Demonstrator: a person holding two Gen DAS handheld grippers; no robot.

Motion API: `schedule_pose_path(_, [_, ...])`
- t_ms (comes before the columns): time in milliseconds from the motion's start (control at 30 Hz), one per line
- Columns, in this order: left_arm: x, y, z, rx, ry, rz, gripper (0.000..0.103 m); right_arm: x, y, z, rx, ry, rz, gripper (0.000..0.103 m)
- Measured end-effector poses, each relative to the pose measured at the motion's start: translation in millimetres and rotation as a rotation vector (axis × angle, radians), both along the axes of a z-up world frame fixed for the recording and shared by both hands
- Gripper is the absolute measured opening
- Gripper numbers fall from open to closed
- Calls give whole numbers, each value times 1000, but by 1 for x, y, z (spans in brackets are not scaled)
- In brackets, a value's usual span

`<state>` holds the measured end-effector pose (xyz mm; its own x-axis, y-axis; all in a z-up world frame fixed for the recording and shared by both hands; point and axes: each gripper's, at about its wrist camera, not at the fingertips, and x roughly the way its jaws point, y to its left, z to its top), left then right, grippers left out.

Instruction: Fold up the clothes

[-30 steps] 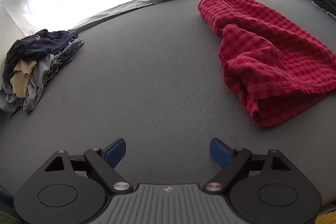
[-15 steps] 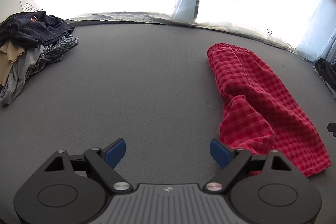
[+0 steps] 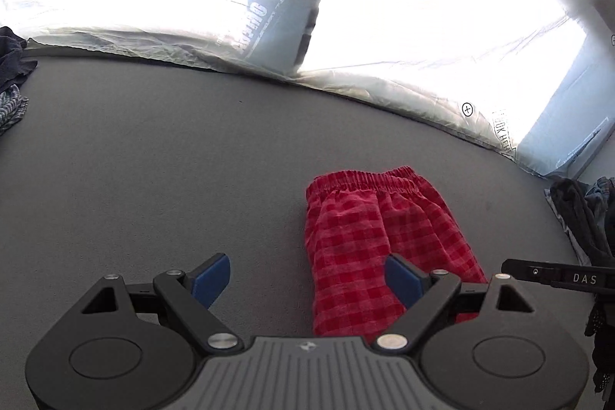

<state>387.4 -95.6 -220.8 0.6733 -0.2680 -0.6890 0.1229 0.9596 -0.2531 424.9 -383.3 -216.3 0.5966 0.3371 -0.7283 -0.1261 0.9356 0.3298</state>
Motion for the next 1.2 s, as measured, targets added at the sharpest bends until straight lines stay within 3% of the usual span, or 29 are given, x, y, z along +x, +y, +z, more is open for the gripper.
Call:
schedule_pose_path(133, [50, -17, -12, -31, 30, -50, 88, 45, 13, -12, 66, 24, 102, 37])
schedule_pose_path(233, [79, -22, -29, -51, 80, -102, 86, 66, 26, -28, 72, 64, 173, 37])
schedule_pose_path(267, [87, -23, -35, -59, 102, -115, 80, 70, 30, -33, 55, 75, 177, 26])
schedule_pose_path(300, [93, -23, -40, -68, 119, -123, 76, 71, 32, -36, 35, 67, 173, 6])
schedule_pose_path(367, [99, -23, -45, -96, 118, -121, 50, 67, 31, -31, 32, 0, 145, 2])
schedule_pose_path(433, [97, -22, -38, -131, 47, -117, 18, 66, 27, -18, 54, -68, 129, 1])
schedule_pose_path(467, [98, -23, -31, -154, 13, -130, 15, 67, 26, -11, 53, -99, 124, 1])
schedule_pose_path(567, [104, -31, -16, -129, -70, -150, 15, 76, 26, 3, 3, -176, 131, 1])
schedule_pose_path(633, [112, -37, -15, -107, -87, -155, 17, 89, 26, -1, -31, -171, 122, 2])
schedule_pose_path(733, [130, -43, -33, -95, -3, -119, 29, 105, 28, -20, -105, -85, 105, 6])
schedule_pose_path(800, [131, -44, -40, -62, 40, -92, 40, 100, 27, -24, -136, -65, 82, 20])
schedule_pose_path(833, [127, -44, -37, -46, 33, -92, 46, 97, 26, -25, -143, -56, 73, 22])
schedule_pose_path(933, [108, -37, -30, -17, 32, -84, 59, 75, 15, -19, -91, -34, 57, 24])
schedule_pose_path(1200, [11, -8, -27, 39, 170, -52, 60, -36, -18, -25, -98, 116, -29, 28])
